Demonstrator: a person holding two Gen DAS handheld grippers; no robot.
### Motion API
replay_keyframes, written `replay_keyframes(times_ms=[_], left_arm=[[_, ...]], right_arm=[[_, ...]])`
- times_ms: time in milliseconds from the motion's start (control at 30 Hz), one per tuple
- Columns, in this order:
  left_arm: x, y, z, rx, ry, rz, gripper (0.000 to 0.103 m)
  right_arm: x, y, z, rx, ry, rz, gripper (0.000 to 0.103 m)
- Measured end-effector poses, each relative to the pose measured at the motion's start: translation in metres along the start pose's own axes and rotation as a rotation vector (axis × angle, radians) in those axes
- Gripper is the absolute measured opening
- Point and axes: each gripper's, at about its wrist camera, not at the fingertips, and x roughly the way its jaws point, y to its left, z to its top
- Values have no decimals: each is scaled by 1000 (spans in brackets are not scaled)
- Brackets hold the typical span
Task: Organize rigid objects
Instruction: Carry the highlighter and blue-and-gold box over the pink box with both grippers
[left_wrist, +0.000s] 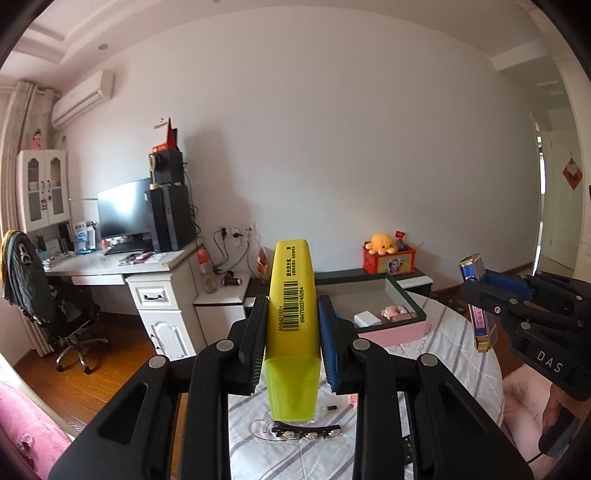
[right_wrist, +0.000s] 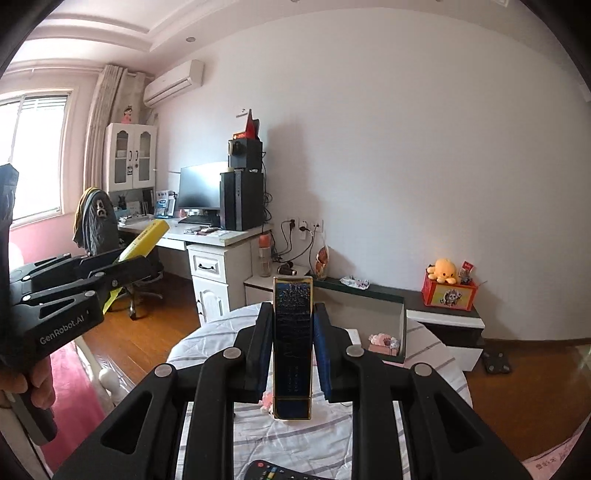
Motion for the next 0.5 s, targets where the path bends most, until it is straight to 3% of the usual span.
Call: replay_keyframes(times_ms=[233, 500], left_arm=[[-5, 0, 5, 5, -21, 34, 26], [24, -10, 13, 25, -8, 52, 26]], right_arm=[[-1, 0, 4, -7, -1, 9, 21], [14, -18, 4, 6, 5, -5, 21]])
